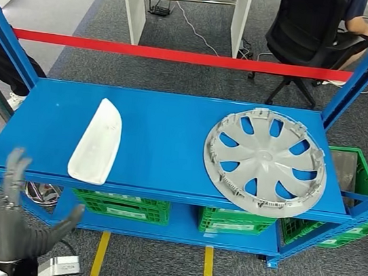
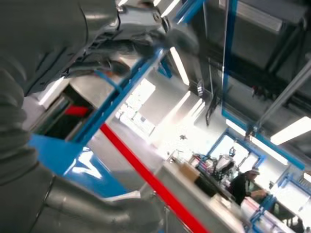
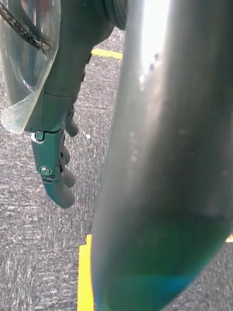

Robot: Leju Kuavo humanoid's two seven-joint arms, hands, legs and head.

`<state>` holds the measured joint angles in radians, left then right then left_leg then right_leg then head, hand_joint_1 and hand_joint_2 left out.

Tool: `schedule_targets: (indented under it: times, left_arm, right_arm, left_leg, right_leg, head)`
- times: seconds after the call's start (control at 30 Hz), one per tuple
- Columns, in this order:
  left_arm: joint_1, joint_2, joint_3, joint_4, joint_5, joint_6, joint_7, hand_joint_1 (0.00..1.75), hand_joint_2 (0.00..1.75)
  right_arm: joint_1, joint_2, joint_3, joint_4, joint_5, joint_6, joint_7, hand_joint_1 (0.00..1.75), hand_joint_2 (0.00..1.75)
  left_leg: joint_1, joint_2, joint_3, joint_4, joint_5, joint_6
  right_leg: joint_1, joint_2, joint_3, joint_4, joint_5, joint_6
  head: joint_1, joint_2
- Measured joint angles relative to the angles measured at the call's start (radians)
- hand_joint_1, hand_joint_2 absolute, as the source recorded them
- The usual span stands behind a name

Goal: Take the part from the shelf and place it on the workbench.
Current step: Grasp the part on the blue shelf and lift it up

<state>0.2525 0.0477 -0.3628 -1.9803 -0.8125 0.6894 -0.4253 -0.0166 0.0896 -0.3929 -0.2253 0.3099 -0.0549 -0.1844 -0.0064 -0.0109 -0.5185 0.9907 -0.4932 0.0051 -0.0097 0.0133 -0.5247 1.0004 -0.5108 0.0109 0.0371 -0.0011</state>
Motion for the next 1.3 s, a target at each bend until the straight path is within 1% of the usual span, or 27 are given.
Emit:
schedule_targets:
  times: [0.23,0.33,0.4,0.5,0.63,0.73,0.83,0.97,1.07,1.17,1.3]
  left_arm:
    - [0.020,0.002,0.025,-0.034,0.000,-0.012,0.002,0.00,1.75]
    - [0.019,0.006,0.025,-0.033,0.031,-0.024,0.037,0.00,1.75]
    - [0.010,0.008,0.022,-0.013,0.091,-0.052,0.061,0.00,1.75]
    - [-0.008,0.006,0.010,0.059,0.165,-0.076,0.053,0.00,1.75]
    - [-0.015,0.005,-0.013,0.111,0.147,-0.038,0.030,0.00,1.75]
    - [-0.013,0.006,-0.018,0.105,0.116,-0.008,0.045,0.00,1.75]
    - [-0.003,0.010,-0.011,0.076,0.103,0.001,0.071,0.00,1.75]
    - [0.026,0.014,0.036,0.043,0.149,-0.014,0.089,0.00,1.75]
    - [0.045,0.011,0.081,0.040,0.192,-0.035,0.082,0.00,1.75]
    - [0.059,0.002,0.125,0.044,0.185,-0.047,0.070,0.00,1.75]
    - [0.063,-0.015,0.184,0.069,0.165,-0.069,0.081,0.00,1.75]
  right_arm:
    - [0.001,0.006,-0.007,0.000,0.001,0.000,0.000,0.00,0.00]
    - [0.000,0.007,-0.010,0.000,0.004,0.000,0.001,0.00,0.00]
    - [0.000,0.008,-0.015,0.000,0.008,0.000,0.002,0.00,0.00]
    - [-0.001,0.010,-0.023,0.000,0.013,0.000,0.003,0.00,0.00]
    - [0.000,0.011,-0.034,0.000,0.026,0.000,0.003,0.00,0.00]
    - [0.000,0.011,-0.043,0.000,0.034,0.000,0.003,0.00,0.00]
    - [0.000,0.011,-0.052,0.000,0.042,0.001,0.004,0.00,0.00]
    - [0.001,0.011,-0.066,0.000,0.049,0.005,0.003,0.00,0.00]
    - [0.001,0.011,-0.076,0.000,0.056,0.008,0.001,0.00,0.00]
    - [0.001,0.011,-0.082,0.000,0.064,0.012,0.000,0.00,0.00]
    - [0.000,0.011,-0.090,0.000,0.077,0.016,0.000,0.00,0.00]
  left_leg:
    - [0.000,0.000,0.000,0.001,0.001,0.000]
    - [-0.001,0.000,0.000,0.001,0.001,0.000]
    - [-0.001,0.000,0.000,0.001,0.001,0.000]
    - [-0.001,0.000,0.000,0.001,0.001,0.000]
    - [-0.001,0.001,0.000,0.001,0.001,0.000]
    - [-0.001,0.001,0.000,0.001,0.000,0.000]
    - [-0.001,0.001,0.000,0.001,0.000,0.000]
    - [-0.001,0.001,0.000,0.001,0.000,0.000]
    - [-0.001,0.001,0.000,0.001,0.000,0.000]
    - [-0.001,0.001,0.000,0.001,0.000,0.000]
    - [-0.001,0.001,0.000,0.001,0.000,0.000]
  right_leg:
    - [-0.001,0.000,0.001,0.000,0.001,0.001]
    - [-0.002,0.000,0.001,0.000,0.001,0.001]
    - [-0.002,0.000,0.000,0.000,0.001,0.001]
    - [-0.002,0.001,0.001,0.000,0.001,0.001]
    - [-0.002,0.001,0.000,0.000,0.001,0.001]
    - [-0.002,0.001,0.000,0.000,0.001,0.001]
    - [-0.002,0.001,0.000,0.000,0.001,0.001]
    - [-0.001,0.001,0.000,0.000,0.001,0.001]
    - [-0.001,0.001,0.000,0.000,0.001,0.001]
    - [-0.001,0.001,0.000,0.000,0.001,0.001]
    - [-0.002,0.001,0.001,0.000,0.001,0.001]
  head:
    - [0.000,0.000]
    - [0.000,0.000]
    - [0.000,0.000]
    - [0.000,0.000]
    - [0.000,0.000]
    - [0.000,0.000]
    - [0.000,0.000]
    - [0.000,0.000]
    - [0.000,0.000]
    - [0.000,0.000]
    - [0.000,0.000]
